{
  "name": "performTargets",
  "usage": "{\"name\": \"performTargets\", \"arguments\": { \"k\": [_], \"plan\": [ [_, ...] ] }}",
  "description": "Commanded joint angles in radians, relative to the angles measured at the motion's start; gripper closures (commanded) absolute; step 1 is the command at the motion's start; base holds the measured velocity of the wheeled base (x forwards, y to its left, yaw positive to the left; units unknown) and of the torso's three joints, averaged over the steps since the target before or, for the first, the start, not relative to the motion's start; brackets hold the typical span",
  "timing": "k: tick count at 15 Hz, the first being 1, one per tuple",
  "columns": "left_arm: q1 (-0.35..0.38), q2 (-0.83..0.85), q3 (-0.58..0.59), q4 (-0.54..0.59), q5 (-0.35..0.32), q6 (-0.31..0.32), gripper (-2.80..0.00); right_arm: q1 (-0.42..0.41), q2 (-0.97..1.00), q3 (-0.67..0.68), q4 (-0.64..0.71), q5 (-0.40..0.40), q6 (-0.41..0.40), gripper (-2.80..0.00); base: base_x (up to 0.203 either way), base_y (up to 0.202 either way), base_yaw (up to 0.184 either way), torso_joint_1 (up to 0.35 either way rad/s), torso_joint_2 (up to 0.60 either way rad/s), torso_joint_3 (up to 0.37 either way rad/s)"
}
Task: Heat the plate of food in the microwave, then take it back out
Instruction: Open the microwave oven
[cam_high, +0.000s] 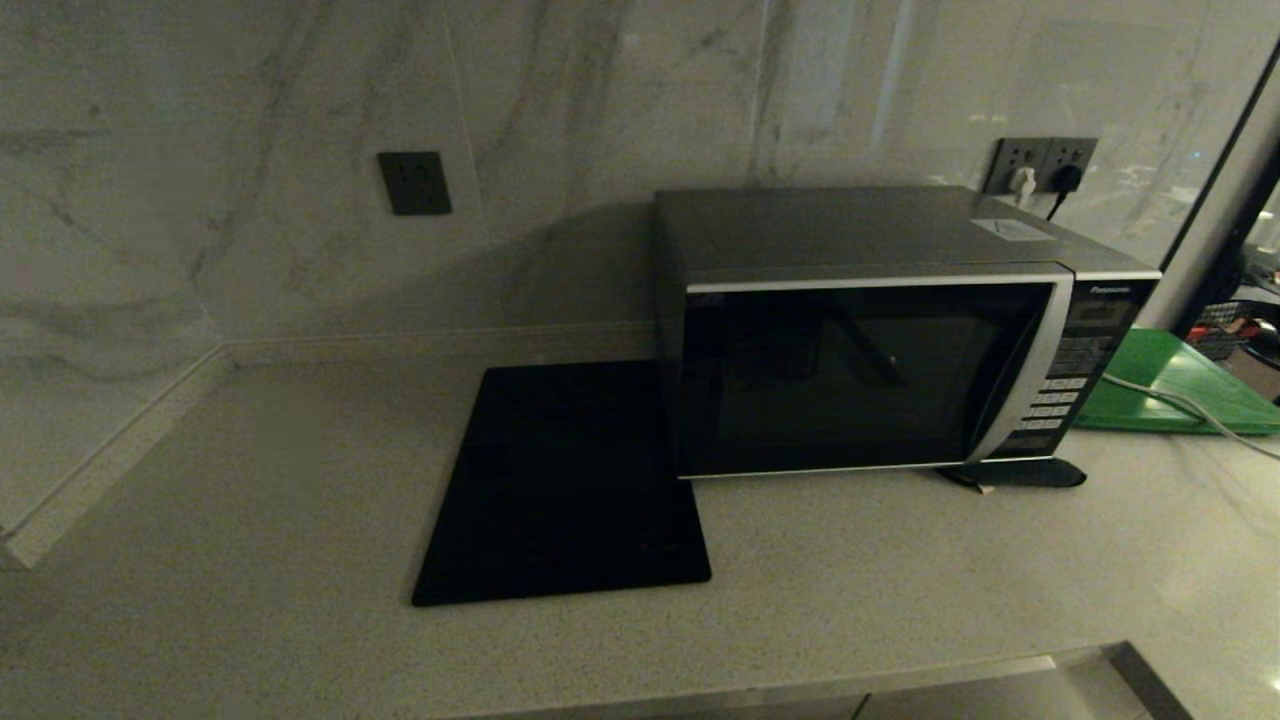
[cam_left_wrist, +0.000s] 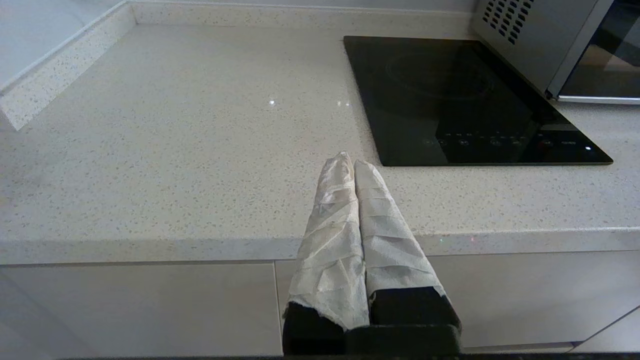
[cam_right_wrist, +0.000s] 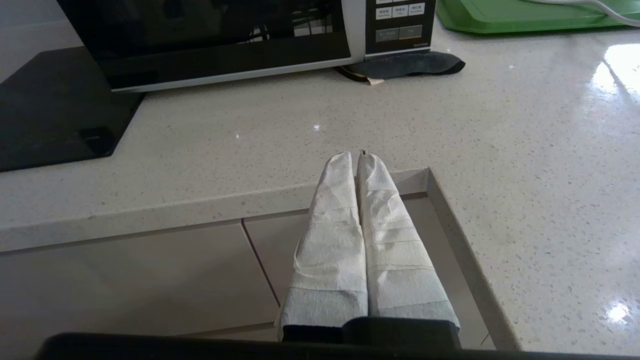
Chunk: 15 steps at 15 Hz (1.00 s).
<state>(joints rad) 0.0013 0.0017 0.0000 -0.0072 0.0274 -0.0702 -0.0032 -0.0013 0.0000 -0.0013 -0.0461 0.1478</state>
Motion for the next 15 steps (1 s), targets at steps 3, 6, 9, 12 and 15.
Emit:
{"name": "performTargets", "arguments": {
  "k": [3,6,9,12,15],
  "plan": [
    [0.0,0.0,0.0,0.0,0.0,0.0,0.0,0.0,0.001,0.002,0.0,0.0,0.001,0.0,0.0,0.0,0.0,0.0,0.0,0.0],
    [0.0,0.0,0.0,0.0,0.0,0.0,0.0,0.0,0.001,0.002,-0.001,0.0,0.001,0.0,0.0,0.0,0.0,0.0,0.0,0.0],
    [0.0,0.0,0.0,0.0,0.0,0.0,0.0,0.0,0.001,0.002,0.0,-0.005,0.001,0.0,0.0,0.0,0.0,0.0,0.0,0.0],
    [0.0,0.0,0.0,0.0,0.001,0.0,0.0,0.0,0.001,0.002,-0.062,-0.012,-0.008,0.0,0.0,0.0,0.0,0.0,0.0,0.0],
    [0.0,0.0,0.0,0.0,0.002,0.0,0.0,0.0,0.001,-0.066,-0.118,-0.018,-0.078,0.0,0.0,0.0,0.0,0.0,0.0,0.0]
  ]
}}
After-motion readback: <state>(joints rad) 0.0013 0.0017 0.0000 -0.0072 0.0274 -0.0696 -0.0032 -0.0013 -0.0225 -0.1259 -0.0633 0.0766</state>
